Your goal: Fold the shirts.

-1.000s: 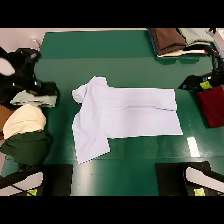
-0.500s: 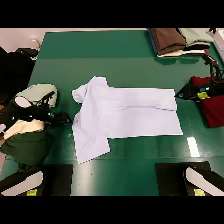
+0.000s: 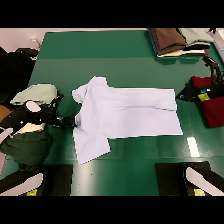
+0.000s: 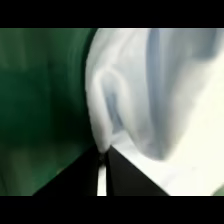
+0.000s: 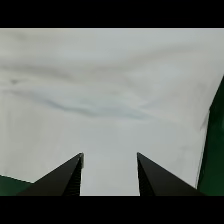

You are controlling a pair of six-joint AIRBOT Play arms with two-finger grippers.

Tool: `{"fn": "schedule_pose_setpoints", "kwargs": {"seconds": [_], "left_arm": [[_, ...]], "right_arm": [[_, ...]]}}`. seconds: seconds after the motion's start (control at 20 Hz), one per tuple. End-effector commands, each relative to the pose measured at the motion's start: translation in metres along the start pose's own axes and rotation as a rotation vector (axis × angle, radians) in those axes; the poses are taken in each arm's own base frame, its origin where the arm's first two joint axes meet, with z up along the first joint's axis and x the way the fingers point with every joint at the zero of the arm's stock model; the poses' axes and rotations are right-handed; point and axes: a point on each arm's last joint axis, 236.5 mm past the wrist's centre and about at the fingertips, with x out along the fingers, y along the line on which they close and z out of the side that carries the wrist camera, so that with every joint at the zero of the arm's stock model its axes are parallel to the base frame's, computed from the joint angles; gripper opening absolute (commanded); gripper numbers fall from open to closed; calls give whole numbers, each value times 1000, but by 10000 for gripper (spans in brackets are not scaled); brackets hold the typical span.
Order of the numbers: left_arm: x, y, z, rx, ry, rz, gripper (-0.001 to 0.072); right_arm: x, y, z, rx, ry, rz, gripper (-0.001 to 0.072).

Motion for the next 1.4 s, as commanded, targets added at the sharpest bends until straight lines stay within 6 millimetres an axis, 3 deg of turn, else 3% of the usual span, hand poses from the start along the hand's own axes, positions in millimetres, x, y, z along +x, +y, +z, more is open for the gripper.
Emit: {"fn": "schedule_pose_setpoints", "kwargs": {"seconds": [0.0,0.05,0.15,0.25,0.35,0.6,0.75,0.85,0.9,1.05,1.15,1.25,1.35], "left_arm": [[-17,-16,5,49,30,-18,28],[-22,-20,10,64,21,-23,28],[-31,-26,23,86,-11,-25,28],[-36,-29,33,97,-41,-22,27],[-38,-29,37,100,-56,-19,27],[-38,-29,39,92,-64,-19,27],[-40,-30,39,97,-72,-18,27],[-59,-37,50,112,-156,-1,26],[-74,-42,55,125,-209,12,26],[-145,-75,64,217,-375,44,27],[-217,-114,69,306,-548,52,27],[-307,-167,67,422,-777,38,27],[-396,-215,46,522,-1001,27,27]], "right_arm": [[-2,-44,-33,105,91,-59,383],[0,-66,-52,166,131,-95,394],[8,-108,-98,323,202,-139,559],[24,-128,-136,497,247,-99,550],[43,-129,-165,584,298,-28,487],[86,-94,-158,602,301,132,483],[95,-75,-155,492,335,130,298],[93,-63,-147,385,304,108,84],[88,-58,-138,342,269,95,47],[45,-35,-84,164,107,61,21],[-13,0,-20,30,-122,67,21],[-102,48,43,-109,-421,72,21],[-203,93,77,-249,-693,18,21]]}}
